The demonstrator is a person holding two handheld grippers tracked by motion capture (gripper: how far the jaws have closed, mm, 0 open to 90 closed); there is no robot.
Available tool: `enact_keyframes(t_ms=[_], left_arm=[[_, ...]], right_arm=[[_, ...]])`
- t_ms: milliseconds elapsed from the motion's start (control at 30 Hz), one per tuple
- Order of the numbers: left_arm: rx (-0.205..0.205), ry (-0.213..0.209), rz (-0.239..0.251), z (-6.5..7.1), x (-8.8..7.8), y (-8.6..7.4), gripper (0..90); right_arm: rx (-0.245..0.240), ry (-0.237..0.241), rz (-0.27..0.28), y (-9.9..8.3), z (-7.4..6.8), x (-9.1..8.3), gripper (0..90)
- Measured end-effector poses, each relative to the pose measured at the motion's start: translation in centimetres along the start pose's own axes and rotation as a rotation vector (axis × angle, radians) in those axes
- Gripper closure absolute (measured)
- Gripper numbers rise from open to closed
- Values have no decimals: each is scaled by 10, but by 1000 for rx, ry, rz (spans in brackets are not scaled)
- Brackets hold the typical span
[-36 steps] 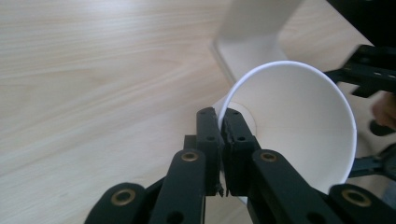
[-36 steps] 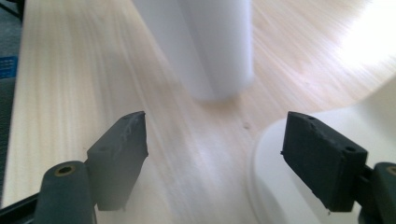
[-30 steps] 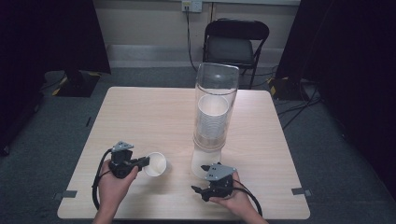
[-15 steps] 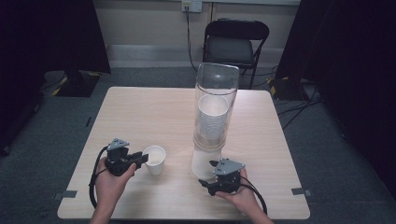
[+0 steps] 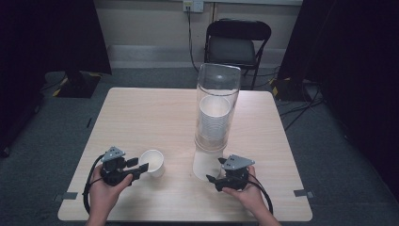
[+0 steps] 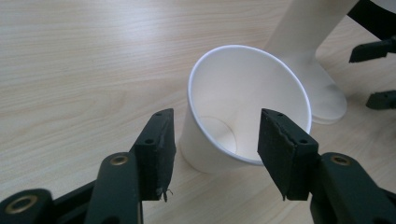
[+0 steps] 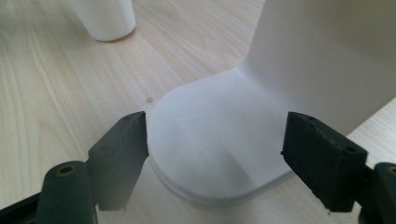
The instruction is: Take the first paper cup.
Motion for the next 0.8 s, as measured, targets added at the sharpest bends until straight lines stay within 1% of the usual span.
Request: enact_keyframes(t_ms=[33, 100, 133, 200, 233, 300, 333, 400, 433, 467, 500, 533, 600, 667, 733, 767, 800], left_arm=[[4, -8, 4, 0, -1, -2, 455], [2, -6, 3, -1, -2, -3, 433], [3, -24, 11, -1, -6, -4, 429], [5, -35, 24, 0, -10, -3, 422], [8, -26, 21, -1, -12, -3, 421], [8, -29, 19, 0, -13, -3, 421], [23, -31, 4, 1, -15, -5, 416], [28, -35, -12, 2, -16, -7, 414], [28, -35, -12, 2, -16, -7, 408], [24, -40, -11, 3, -19, -7, 401], [24, -40, -11, 3, -19, -7, 401], [38, -43, -19, 5, -21, -7, 400], [42, -43, -14, 6, -22, -8, 394], [59, -44, -36, 7, -20, -14, 384], [61, -41, -49, 4, -16, -21, 378], [61, -41, -49, 4, -16, -21, 370], [81, -37, -59, 1, -12, -30, 360]], right_arm=[[2, -6, -1, 0, 2, -1, 219], [5, -11, -1, 1, 3, -1, 219], [26, -20, 14, 1, 8, -2, 218], [35, -24, 17, 1, 11, -3, 217], [40, -27, 15, 1, 12, -3, 218], [40, -28, 16, 1, 13, -3, 219], [47, -28, 18, 1, 15, -2, 220], [48, -31, 14, 1, 16, -2, 219], [48, -31, 14, 1, 16, -2, 219], [33, -37, 9, 3, 17, -3, 218], [31, -42, 10, 4, 18, -3, 218], [34, -45, 13, 5, 18, -3, 218], [34, -44, 17, 6, 19, -3, 218], [38, -42, 23, 8, 20, -3, 218], [39, -43, 30, 10, 21, -3, 218], [42, -42, 44, 12, 21, -3, 220], [55, -39, 54, 13, 22, -4, 221]])
Point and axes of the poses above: each handheld gripper's, and its own axes: x roughly forward along the jaws, y roughly out of its top, z roughly to its right, the point moved 4 cm from there along x, roughly forward along the jaws, and after that the axes turned 6 degrees about z, right-handed, at the moved point
